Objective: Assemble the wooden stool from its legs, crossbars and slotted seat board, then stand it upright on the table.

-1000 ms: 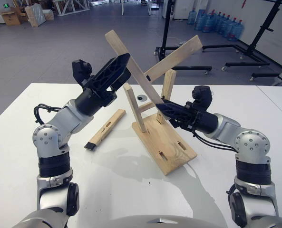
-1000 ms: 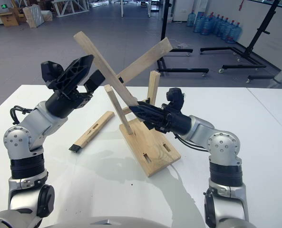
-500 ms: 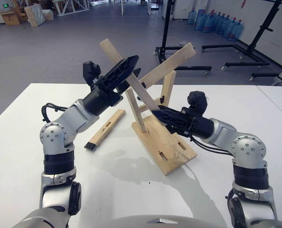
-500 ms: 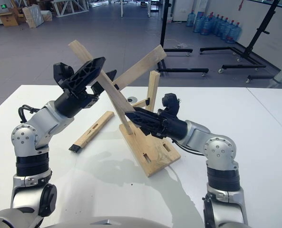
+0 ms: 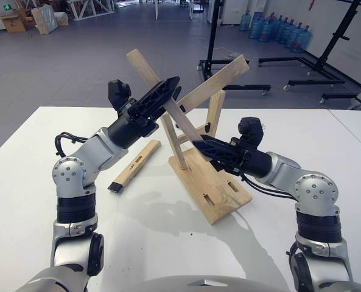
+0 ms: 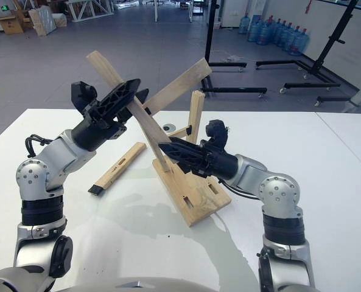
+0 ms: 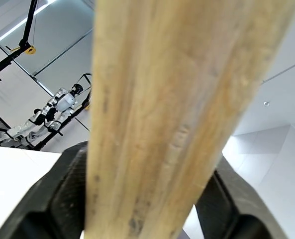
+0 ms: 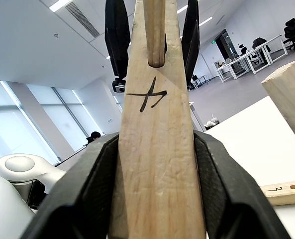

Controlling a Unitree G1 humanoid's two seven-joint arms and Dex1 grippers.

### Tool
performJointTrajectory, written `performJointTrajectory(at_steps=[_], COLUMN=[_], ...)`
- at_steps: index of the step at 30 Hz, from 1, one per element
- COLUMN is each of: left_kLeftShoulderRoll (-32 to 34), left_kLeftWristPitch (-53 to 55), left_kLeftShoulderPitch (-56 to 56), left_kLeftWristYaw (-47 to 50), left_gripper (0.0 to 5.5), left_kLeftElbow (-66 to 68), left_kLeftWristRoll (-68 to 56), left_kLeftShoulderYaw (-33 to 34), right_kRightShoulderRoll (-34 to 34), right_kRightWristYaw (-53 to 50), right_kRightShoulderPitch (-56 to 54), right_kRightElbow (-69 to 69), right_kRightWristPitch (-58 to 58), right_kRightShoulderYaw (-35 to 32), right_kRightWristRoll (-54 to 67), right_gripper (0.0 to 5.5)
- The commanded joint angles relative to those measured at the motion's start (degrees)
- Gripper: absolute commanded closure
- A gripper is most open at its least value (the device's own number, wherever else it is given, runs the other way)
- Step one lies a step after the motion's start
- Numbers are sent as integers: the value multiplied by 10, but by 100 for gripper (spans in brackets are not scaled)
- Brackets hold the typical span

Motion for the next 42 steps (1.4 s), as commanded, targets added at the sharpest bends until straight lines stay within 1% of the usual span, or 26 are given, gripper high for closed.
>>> performJointTrajectory(at_steps=[1, 10, 11, 14, 17, 20, 22, 24, 25, 26, 28, 30, 32, 35, 37, 39, 42], left_kLeftShoulderRoll=[3, 12, 12, 16, 21, 30, 43, 54, 59, 64, 81, 96, 106, 112, 114, 114, 111], left_kLeftWristPitch=[-1, 1, 0, 0, 0, -5, -10, -15, -19, -23, -30, -36, -38, -47, -51, -56, -60], left_kLeftShoulderPitch=[3, 13, 15, 23, 31, 35, 41, 46, 48, 49, 57, 67, 78, 89, 92, 94, 98], left_kLeftWristYaw=[7, 7, 6, 1, -6, -16, -20, -19, -17, -16, -20, -25, -34, -49, -59, -65, -68], left_gripper=[314, 317, 317, 328, 342, 345, 346, 346, 346, 346, 346, 346, 346, 346, 346, 346, 346], left_kLeftElbow=[3, 2, 2, -4, -12, -19, -30, -40, -46, -52, -76, -100, -119, -140, -148, -153, -154], left_kLeftWristRoll=[-9, 0, 5, 23, 48, 75, 87, 95, 98, 103, 128, 154, 179, 213, 229, 240, 248], left_kLeftShoulderYaw=[-1, 4, 4, 1, -2, 3, 16, 30, 38, 44, 52, 52, 47, 40, 37, 33, 32], right_kRightShoulderRoll=[2, 0, -4, -18, -45, -100, -149, -194, -219, -239, -271, -271, -261, -262, -272, -282, -281], right_kRightWristYaw=[-11, -21, -21, -10, 9, 36, 60, 81, 92, 96, 85, 59, 38, 42, 65, 97, 157], right_kRightShoulderPitch=[2, -1, -1, -1, -1, 16, 25, 25, 24, 23, 21, 14, 12, 13, 11, 15, 34], right_kRightElbow=[-4, -1, -1, -6, -2, -17, -15, 5, 19, 36, 98, 165, 226, 328, 392, 426, 410], right_kRightWristPitch=[-4, -12, -11, -8, -2, 1, -4, -19, -41, -65, -164, -248, -317, -441, -514, -565, -577], right_kRightShoulderYaw=[2, 5, 8, 16, -4, -51, -91, -118, -114, -100, -26, 49, 111, 182, 211, 227, 228], right_kRightWristRoll=[2, -8, -12, -22, -12, 4, -3, -30, -71, -119, -278, -412, -514, -640, -695, -725, -710], right_gripper=[345, 345, 306, 256, 195, 149, 122, 90, 74, 56, 23, 21, 21, 21, 21, 21, 21])
